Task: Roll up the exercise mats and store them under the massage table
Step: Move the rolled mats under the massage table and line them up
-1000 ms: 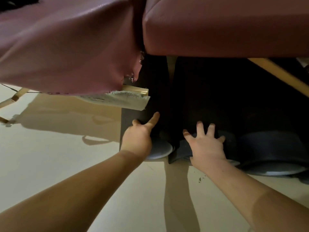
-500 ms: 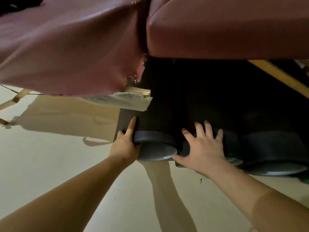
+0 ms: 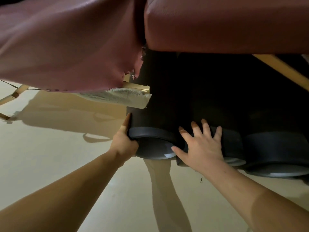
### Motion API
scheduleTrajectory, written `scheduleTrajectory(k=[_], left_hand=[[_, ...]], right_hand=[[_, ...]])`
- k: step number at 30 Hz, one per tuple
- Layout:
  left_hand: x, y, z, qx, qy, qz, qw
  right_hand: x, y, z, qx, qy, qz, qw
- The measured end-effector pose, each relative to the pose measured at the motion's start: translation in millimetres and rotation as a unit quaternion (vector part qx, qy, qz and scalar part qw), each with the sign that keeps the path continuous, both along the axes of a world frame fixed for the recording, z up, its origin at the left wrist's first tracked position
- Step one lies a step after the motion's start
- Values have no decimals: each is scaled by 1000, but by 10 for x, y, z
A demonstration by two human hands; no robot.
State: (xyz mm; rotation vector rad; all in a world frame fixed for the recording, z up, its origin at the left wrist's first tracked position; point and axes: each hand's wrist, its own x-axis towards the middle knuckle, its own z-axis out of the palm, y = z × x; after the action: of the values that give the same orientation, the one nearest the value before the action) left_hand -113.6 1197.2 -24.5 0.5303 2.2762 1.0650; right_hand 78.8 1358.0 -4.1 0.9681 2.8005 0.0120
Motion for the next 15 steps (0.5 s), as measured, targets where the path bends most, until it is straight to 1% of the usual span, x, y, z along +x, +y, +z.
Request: scheduleTrajectory(k=[4, 6, 9, 12, 15], left_hand=[[-41, -76, 81, 75, -94, 20, 993], [9, -80, 96, 71, -110, 12, 991], [153, 10, 113, 13, -41, -15, 999], [183, 52, 122, -46, 21, -57, 997], [139, 24, 130, -101, 45, -93, 989]], right_hand=[[10, -2, -37, 12, 31, 2, 999], [7, -22, -69, 14, 25, 9, 1000], [1, -39, -98, 10, 25, 4, 1000], [-4, -41, -52, 4, 62, -9, 998], [-22, -110, -15, 8, 113, 47, 992]])
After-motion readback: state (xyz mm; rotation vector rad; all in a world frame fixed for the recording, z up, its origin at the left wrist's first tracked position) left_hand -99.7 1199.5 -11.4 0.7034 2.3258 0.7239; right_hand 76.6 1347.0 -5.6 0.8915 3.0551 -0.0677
